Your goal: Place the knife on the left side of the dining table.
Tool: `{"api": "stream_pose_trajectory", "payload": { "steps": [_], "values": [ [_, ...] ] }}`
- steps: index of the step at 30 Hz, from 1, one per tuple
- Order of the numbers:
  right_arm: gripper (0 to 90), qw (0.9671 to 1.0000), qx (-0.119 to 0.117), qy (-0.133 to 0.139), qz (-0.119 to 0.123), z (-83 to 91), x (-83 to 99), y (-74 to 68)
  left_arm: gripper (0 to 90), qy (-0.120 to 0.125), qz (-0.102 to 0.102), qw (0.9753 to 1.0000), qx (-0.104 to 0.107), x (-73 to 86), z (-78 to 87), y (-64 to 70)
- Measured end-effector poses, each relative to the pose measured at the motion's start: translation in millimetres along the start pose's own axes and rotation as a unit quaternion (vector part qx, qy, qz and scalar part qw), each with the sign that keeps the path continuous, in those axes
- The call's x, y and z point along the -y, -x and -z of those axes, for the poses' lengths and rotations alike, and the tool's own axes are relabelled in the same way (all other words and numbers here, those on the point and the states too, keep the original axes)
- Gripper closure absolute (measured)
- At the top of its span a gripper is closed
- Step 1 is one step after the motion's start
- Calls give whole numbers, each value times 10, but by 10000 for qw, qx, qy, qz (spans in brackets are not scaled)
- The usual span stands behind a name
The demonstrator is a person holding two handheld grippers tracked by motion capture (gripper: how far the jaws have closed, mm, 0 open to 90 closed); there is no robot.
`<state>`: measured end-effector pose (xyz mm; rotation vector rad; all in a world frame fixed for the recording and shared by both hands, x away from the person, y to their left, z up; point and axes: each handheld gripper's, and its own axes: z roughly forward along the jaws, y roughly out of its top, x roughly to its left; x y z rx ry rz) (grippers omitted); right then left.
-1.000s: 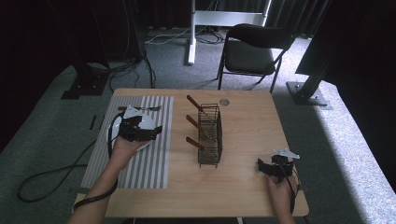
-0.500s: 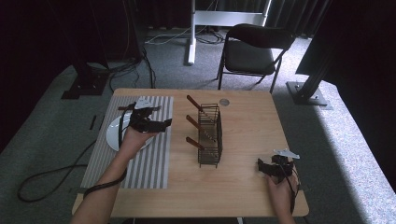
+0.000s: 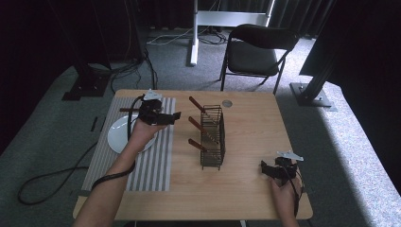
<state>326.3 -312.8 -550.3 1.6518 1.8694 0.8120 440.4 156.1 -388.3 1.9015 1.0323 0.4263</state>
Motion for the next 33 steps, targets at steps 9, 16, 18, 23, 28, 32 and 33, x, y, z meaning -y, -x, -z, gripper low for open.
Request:
{"api": "stream_pose_trajectory", "payload": {
  "steps": [9, 16, 18, 23, 28, 32, 33],
  "values": [
    [123, 10000, 1, 1, -2, 0, 0, 0, 50, -48, -14, 9996, 268, -159, -206, 46],
    [127, 10000, 5, 3, -9, 4, 4, 0, 51, -92, 51, 9994, 319, -279, -392, 72],
    [127, 10000, 5, 4, -6, 4, 4, 1, 51, -145, 6, 9994, 325, -335, -478, 103],
    [126, 10000, 5, 5, -6, 4, 4, 1, 71, -188, 13, 9993, 334, -382, -621, 159],
    [127, 10000, 4, 5, -6, 4, 4, 1, 148, -196, 30, 9993, 302, -405, -723, 190],
    [127, 10000, 4, 5, -6, 4, 4, 1, 281, -276, 157, 9991, 280, -405, -789, 164],
    [127, 10000, 4, 5, -5, 4, 4, 1, 331, -278, 205, 9990, 294, -403, -802, 155]
  ]
}}
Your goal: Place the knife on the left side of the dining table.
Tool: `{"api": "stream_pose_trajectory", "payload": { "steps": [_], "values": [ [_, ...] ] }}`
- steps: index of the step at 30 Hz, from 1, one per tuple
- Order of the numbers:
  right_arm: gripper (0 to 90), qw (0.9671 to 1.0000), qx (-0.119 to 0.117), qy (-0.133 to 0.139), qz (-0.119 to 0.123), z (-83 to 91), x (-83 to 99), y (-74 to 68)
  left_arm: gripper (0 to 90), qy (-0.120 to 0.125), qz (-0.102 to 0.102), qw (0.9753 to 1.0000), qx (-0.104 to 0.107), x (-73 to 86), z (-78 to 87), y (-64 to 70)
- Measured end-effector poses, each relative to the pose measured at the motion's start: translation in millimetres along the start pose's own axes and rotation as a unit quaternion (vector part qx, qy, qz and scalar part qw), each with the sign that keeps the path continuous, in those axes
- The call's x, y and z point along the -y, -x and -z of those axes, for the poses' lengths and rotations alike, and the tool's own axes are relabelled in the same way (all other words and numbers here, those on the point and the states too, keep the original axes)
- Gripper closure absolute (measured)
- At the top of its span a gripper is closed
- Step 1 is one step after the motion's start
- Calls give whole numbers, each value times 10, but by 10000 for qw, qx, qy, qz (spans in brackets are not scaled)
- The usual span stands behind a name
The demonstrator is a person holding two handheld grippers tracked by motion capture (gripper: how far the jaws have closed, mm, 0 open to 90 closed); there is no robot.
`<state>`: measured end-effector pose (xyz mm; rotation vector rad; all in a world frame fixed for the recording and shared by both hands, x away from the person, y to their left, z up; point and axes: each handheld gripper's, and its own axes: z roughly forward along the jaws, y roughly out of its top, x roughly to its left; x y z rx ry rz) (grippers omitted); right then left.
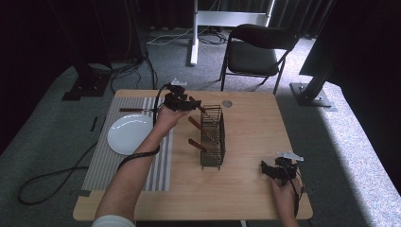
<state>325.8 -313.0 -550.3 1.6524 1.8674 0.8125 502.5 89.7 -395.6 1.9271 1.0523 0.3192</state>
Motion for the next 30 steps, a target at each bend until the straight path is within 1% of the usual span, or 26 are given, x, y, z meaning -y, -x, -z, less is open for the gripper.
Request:
{"api": "stream_pose_trajectory", "payload": {
  "steps": [1, 4, 5, 6, 7, 9, 10, 11, 12, 13, 14, 15, 16, 17, 21, 22, 25, 28, 30],
  "values": [
    [127, 10000, 0, -1, 0, 0, 0, 0, 362, -3, 86, 9999, 126, 1, -10, -17],
    [127, 10000, 0, 1, 2, 0, 0, 0, 457, -11, 134, 9997, 179, -2, -26, -28],
    [127, 10000, 0, -1, -1, 0, 0, 0, 487, 11, 197, 9995, 227, -1, -24, -39],
    [127, 10000, 1, 0, 0, 0, 0, 0, 541, -11, 243, 9994, 248, -2, -30, -47],
    [127, 10000, 0, 0, -1, 0, 0, 0, 561, -25, 312, 9988, 375, 2, -33, -57],
    [127, 10000, 0, 0, 0, 0, 0, 0, 611, -72, 350, 9987, 374, 3, -33, -60],
    [127, 10000, 0, 0, -1, 0, 0, 0, 626, -37, 422, 9980, 476, 6, -30, -71],
    [127, 10000, 0, 1, 2, 0, 0, 0, 641, -15, 459, 9976, 513, 6, -25, -74],
    [127, 10000, 0, 0, 0, 0, 0, 0, 664, -21, 438, 9979, 466, 3, -22, -71],
    [127, 10000, 1, 1, 3, 0, 0, 0, 686, -4, 511, 9971, 558, 5, -24, -78],
    [127, 10000, 0, 1, 3, 0, 0, 0, 706, -27, 530, 9970, 564, 6, -26, -79],
    [127, 10000, 0, 1, 2, 0, 0, 0, 706, -53, 524, 9974, 500, 4, -24, -76],
    [127, 10000, 0, 1, 2, 0, 0, 0, 710, -36, 574, 9966, 595, 6, -20, -83],
    [127, 10000, 0, 1, 1, 0, 0, 0, 718, -51, 571, 9967, 580, 4, -16, -80],
    [127, 10000, 1, 2, 1, 0, 0, 0, 719, -65, 486, 9973, 538, -6, -7, -41],
    [127, 10000, 0, 1, 3, 0, 0, 0, 727, -45, 529, 9966, 634, -10, -5, -36],
    [127, 10000, 0, 0, -1, 0, 0, 0, 750, 17, 467, 9960, 763, -25, -1, 17],
    [127, 10000, 0, 0, -1, 0, 0, 0, 754, 25, 380, 9965, 751, -45, 0, 65],
    [127, 10000, 0, 0, -1, 0, 0, 0, 757, 49, 399, 9964, 752, -54, 0, 75]
  ]
}}
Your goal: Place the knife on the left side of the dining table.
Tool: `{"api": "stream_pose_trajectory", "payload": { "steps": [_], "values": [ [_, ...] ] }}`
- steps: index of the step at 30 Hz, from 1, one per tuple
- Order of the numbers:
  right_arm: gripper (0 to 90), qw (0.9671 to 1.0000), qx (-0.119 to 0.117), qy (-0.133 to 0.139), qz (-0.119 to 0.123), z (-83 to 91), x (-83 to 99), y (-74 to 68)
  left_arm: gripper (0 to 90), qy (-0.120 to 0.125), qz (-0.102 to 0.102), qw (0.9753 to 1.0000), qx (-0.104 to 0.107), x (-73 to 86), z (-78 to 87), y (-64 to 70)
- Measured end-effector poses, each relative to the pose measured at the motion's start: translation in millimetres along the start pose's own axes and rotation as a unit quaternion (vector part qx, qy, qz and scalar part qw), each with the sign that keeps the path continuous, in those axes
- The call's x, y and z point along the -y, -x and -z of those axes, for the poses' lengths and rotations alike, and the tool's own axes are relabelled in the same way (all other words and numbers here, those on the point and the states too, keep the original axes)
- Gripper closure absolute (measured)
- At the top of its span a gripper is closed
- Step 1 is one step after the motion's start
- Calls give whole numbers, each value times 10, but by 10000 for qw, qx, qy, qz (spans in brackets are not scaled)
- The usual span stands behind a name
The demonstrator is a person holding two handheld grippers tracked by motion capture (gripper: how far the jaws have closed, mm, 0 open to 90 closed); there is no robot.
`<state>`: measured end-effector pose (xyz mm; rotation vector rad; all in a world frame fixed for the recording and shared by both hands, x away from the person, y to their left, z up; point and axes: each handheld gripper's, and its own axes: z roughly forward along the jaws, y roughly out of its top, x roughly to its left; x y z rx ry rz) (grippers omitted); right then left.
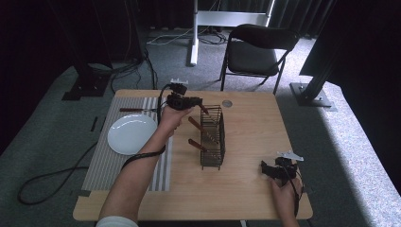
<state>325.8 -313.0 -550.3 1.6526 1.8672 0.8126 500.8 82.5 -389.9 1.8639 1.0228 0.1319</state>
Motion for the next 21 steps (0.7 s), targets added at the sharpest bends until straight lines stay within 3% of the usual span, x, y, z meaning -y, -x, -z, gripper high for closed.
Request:
{"api": "stream_pose_trajectory", "payload": {
  "steps": [7, 12, 15, 21],
  "values": [
    [127, 10000, -1, -1, 0, 0, 0, 0, 760, 180, 26, 9998, 16, -42, 62, 21],
    [127, 10000, -1, 0, 0, 0, 0, 0, 760, 175, -109, 9998, -70, -84, 153, 77],
    [127, 10000, 0, 0, 0, 0, 0, 0, 761, 196, -96, 9998, -13, -107, 214, 111],
    [127, 10000, 0, 0, -1, 0, 0, 0, 761, 220, -297, 9993, 3, -170, 350, 210]
  ]
}}
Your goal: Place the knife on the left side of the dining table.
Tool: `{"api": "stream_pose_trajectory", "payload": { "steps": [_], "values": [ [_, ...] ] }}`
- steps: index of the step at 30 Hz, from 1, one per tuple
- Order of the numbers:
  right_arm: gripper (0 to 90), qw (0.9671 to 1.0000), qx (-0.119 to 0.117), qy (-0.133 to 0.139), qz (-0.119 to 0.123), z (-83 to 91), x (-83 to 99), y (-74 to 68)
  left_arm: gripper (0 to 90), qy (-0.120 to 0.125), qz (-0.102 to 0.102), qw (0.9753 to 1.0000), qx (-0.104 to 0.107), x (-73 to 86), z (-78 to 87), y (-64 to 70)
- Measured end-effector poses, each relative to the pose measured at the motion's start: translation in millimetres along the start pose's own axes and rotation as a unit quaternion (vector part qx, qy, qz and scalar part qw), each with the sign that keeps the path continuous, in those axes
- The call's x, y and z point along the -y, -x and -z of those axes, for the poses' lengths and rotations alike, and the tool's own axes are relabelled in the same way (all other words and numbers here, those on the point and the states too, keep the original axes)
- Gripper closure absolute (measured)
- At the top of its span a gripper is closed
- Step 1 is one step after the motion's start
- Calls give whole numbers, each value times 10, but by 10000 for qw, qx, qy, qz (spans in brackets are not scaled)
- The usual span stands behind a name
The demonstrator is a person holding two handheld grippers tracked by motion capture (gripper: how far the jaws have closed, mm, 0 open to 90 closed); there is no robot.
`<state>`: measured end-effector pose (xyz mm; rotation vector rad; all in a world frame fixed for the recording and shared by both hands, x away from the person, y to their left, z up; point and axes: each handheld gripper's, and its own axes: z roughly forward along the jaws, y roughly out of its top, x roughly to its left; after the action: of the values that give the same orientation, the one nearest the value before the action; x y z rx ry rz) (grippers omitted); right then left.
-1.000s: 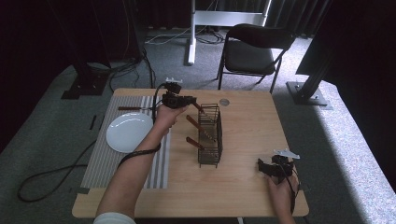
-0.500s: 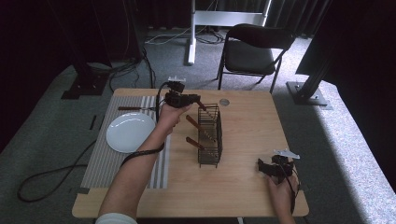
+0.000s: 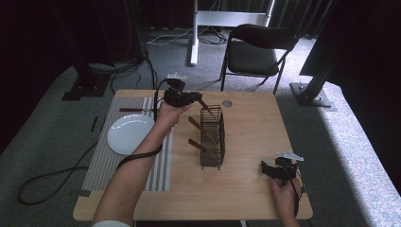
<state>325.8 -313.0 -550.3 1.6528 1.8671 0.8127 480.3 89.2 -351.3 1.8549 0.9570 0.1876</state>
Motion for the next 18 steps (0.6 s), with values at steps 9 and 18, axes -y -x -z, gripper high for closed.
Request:
{"api": "stream_pose_trajectory", "payload": {
  "steps": [9, 18],
  "values": [
    [127, 10000, -1, 1, -5, 0, 0, -1, 761, 142, -30, 9999, 46, -96, 259, 28],
    [127, 10000, 0, 5, 1, 0, 0, 0, 761, 338, -74, 9994, -54, -170, 565, 75]
  ]
}}
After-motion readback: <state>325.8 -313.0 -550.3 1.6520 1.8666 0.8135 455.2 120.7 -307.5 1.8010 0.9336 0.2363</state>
